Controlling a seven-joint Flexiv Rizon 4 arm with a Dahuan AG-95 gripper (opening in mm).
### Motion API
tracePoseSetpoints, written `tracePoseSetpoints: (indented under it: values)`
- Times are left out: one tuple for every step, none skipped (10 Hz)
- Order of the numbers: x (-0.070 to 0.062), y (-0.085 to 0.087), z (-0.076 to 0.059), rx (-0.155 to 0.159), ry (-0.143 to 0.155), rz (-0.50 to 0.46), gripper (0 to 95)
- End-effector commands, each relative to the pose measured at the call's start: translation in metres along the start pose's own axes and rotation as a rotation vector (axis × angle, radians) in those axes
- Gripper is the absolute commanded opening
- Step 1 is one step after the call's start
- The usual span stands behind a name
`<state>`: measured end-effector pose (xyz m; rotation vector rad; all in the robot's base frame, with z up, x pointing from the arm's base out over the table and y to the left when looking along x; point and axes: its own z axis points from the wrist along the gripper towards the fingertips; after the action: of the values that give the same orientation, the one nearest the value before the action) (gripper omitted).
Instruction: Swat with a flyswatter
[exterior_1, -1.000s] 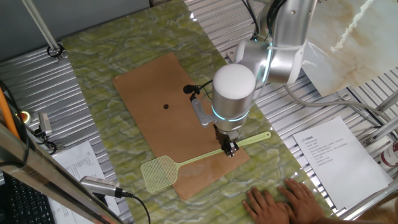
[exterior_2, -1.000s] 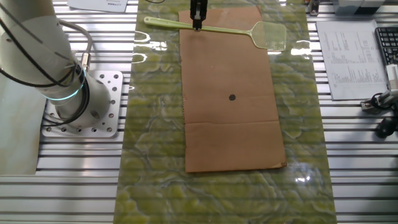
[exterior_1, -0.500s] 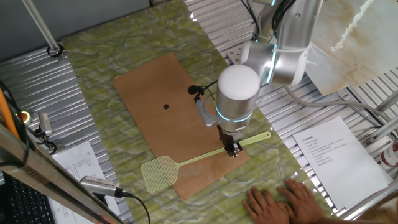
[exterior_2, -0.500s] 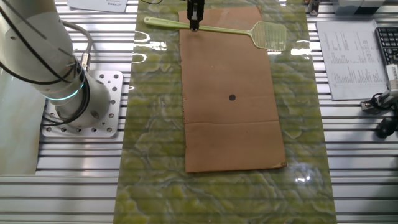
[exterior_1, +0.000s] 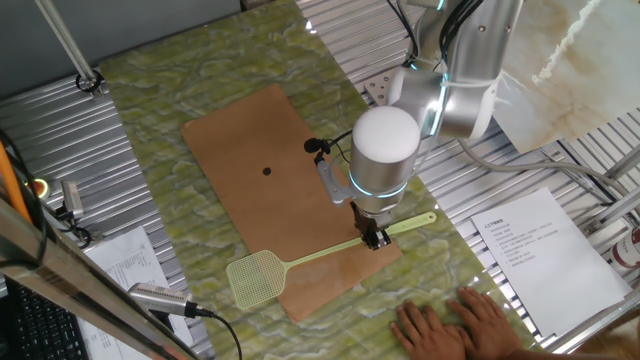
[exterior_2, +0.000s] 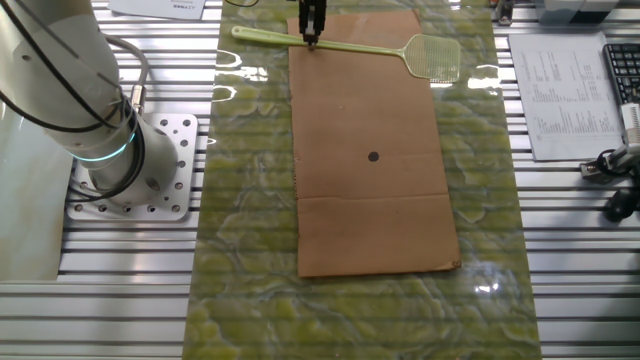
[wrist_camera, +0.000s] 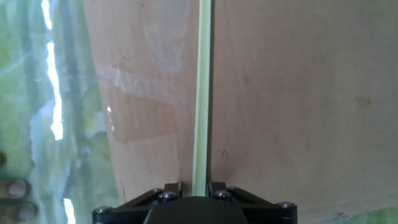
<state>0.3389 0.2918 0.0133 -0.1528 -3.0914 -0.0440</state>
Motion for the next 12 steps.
tracePoseSetpoints:
  values:
    - [-0.0001,-0.0017,0.0007,0.015,0.003,-0.002,19.0]
    - [0.0,-0.002,-0.0002,0.014,0.004,-0.003,19.0]
    - [0.0,-0.0021,-0.0005,0.01,0.002,-0.002,0.0]
    - [0.0001,-0.002,-0.0001,0.01,0.0,0.0,0.0]
    - [0.0002,-0.0021,0.0,0.01,0.0,-0.002,0.0]
    - [0.0002,-0.0021,0.0,0.01,0.0,-0.003,0.0]
    - [0.0002,-0.0021,0.0,0.01,0.0,-0.003,0.0]
    - [0.0002,-0.0021,0.0,0.01,0.0,-0.003,0.0]
    - [0.0002,-0.0021,0.0,0.01,0.0,-0.003,0.0]
    - [0.0002,-0.0021,0.0,0.01,0.0,-0.003,0.0]
    - [0.0002,-0.0021,0.0,0.01,0.0,-0.003,0.0]
    - [0.0002,-0.0021,0.0,0.01,0.0,-0.003,0.0]
